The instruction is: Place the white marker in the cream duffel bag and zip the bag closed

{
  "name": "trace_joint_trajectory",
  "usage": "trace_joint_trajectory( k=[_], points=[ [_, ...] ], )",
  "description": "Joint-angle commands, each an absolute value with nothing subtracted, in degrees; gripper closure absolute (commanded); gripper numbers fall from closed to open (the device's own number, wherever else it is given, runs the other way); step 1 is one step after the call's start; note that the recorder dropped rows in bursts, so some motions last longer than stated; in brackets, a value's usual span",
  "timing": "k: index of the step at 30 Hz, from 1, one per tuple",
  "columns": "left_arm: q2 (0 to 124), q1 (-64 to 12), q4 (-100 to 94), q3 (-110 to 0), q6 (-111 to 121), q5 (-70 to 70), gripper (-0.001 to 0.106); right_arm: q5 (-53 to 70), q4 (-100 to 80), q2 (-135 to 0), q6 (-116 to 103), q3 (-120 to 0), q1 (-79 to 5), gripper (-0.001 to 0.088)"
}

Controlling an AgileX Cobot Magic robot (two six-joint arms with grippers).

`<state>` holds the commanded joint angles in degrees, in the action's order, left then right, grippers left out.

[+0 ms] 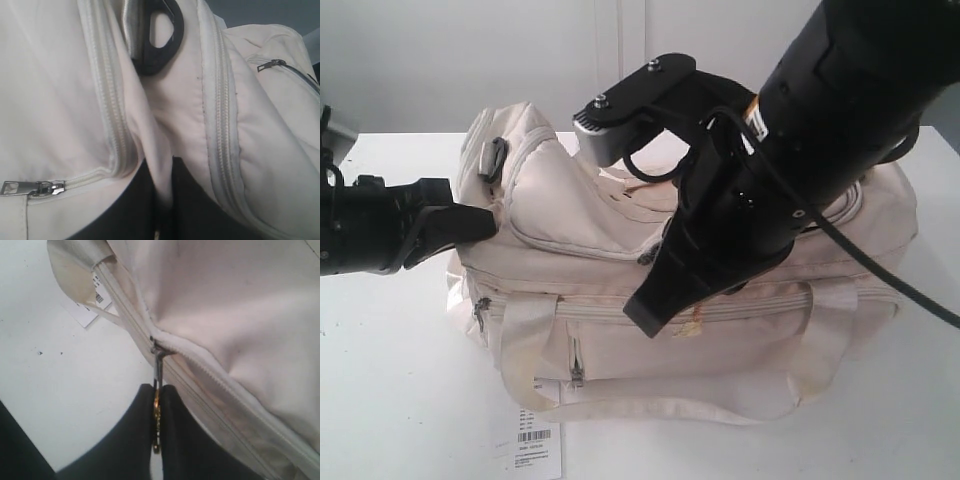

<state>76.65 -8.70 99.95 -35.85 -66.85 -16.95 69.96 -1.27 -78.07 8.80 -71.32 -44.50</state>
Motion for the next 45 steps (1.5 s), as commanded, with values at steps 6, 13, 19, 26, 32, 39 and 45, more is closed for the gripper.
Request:
trace_joint_trajectory(
  k=[6,13,19,26,32,39,45],
  points=[
    [75.9,-8.7,99.9,-35.9,-66.9,-15.1,0.105,70.0,-1.3,-77.1,8.8,-71.3,-42.7,0.0868],
    [74.4,-8.7,99.9,-35.9,-67.5,-13.4,0.105,70.0,-0.9,-74.9,10.3,-71.2,-39.8,0.0868],
    [74.4,-8.7,99.9,-35.9,-67.5,-10.7,0.105,70.0,-1.6,-74.8,10.5,-71.2,-39.8,0.0868],
    [73.3,-8.7,99.9,-35.9,-67.7,-9.6,0.105,70.0,-3.3,-74.4,10.5,-71.2,-39.8,0.0868],
    [73.3,-8.7,99.9,-35.8,-67.7,-9.6,0.105,70.0,-3.6,-71.5,10.5,-71.2,-38.2,0.0868],
    [73.3,-8.7,99.9,-35.8,-67.9,-8.8,0.105,70.0,-2.8,-70.8,12.8,-71.2,-35.8,0.0868],
    [73.3,-8.7,99.9,-35.8,-67.9,-7.9,0.105,70.0,-3.2,-70.6,12.9,-68.8,-35.8,0.0868]
  ],
)
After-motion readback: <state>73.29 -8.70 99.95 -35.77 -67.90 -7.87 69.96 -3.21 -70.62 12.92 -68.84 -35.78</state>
